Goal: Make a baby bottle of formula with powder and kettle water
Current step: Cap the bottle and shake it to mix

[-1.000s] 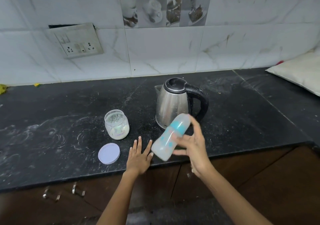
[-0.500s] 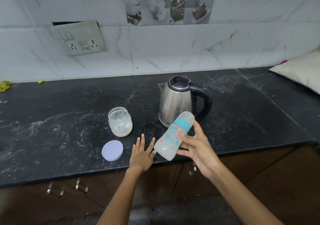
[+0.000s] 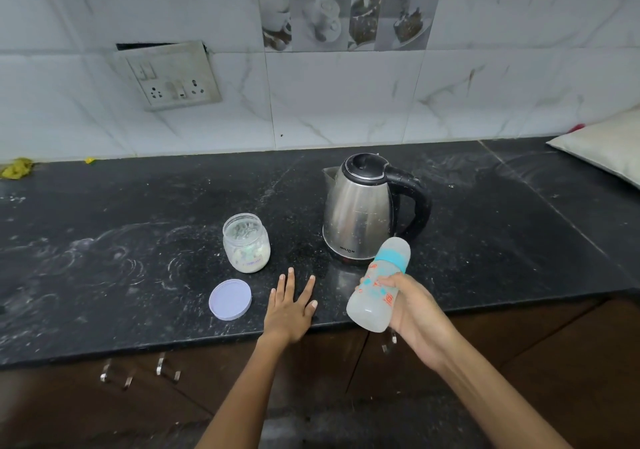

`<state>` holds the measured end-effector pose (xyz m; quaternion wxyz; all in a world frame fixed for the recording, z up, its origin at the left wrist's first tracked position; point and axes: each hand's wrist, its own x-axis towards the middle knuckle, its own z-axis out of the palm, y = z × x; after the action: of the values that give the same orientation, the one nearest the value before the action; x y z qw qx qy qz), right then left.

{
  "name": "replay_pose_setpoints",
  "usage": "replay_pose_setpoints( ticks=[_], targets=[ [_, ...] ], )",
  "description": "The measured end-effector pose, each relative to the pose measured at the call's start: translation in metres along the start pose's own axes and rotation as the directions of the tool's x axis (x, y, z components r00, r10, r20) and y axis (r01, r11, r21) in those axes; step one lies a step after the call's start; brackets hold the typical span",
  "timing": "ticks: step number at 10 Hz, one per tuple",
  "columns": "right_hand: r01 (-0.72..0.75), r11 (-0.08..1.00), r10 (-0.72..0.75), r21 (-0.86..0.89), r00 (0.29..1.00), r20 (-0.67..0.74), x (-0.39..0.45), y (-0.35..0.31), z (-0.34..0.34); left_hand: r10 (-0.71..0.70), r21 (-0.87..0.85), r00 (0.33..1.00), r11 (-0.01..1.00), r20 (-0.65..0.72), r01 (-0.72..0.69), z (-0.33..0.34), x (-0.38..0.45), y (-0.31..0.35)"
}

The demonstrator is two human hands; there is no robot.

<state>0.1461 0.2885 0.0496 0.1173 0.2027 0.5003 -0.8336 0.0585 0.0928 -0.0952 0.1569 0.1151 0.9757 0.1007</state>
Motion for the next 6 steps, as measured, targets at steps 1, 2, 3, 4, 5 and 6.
replay_pose_setpoints(
  ticks=[1,2,3,4,5,6],
  targets=[
    [0.088,0.978,-0.075,-0.187,0.994,0.076,-0.003,-0.005,-0.007,0.001,-0.004,1.000,1.000,0.001,-0.001,-0.001,0.000,0.000],
    [0.136,0.952,-0.107,-0.274,0.987,0.117,-0.002,-0.008,-0.012,0.006,-0.006,1.000,1.000,0.006,-0.006,-0.001,0.000,0.000],
    [0.023,1.000,-0.021,-0.017,0.993,0.116,0.000,-0.009,-0.006,0.004,-0.008,1.000,1.000,0.003,-0.004,-0.001,0.000,-0.001],
    [-0.151,0.940,0.101,0.305,0.980,0.174,0.000,-0.008,0.001,0.005,-0.008,1.000,1.000,0.003,-0.005,-0.002,-0.001,0.000],
    [-0.189,0.898,0.128,0.397,0.976,0.177,0.002,-0.009,0.002,0.005,-0.010,1.000,1.000,0.005,-0.005,-0.002,-0.001,0.000],
    [-0.146,0.915,0.099,0.377,0.985,0.140,0.003,-0.005,0.007,0.004,-0.001,1.000,1.000,0.001,-0.004,-0.003,0.000,0.000]
  ],
)
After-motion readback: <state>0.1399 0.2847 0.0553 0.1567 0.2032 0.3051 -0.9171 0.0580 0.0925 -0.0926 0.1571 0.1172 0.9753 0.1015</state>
